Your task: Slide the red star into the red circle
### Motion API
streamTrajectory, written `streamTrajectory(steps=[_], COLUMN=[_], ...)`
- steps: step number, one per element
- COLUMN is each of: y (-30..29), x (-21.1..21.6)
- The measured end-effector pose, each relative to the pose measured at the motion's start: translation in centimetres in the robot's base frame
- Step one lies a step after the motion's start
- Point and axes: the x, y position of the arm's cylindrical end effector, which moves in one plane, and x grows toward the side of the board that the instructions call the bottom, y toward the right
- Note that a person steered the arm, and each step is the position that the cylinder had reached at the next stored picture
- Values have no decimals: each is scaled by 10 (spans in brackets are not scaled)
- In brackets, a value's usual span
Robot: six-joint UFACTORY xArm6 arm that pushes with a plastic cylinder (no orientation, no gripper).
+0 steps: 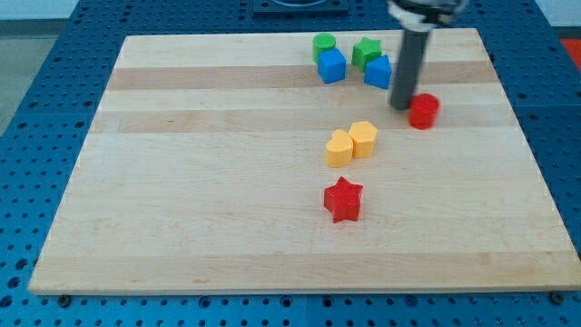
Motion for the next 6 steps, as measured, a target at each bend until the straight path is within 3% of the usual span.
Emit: streamTrajectory(steps=[2, 3, 4, 6], y=[-115, -197, -192, -85], x=[10, 76, 186, 138])
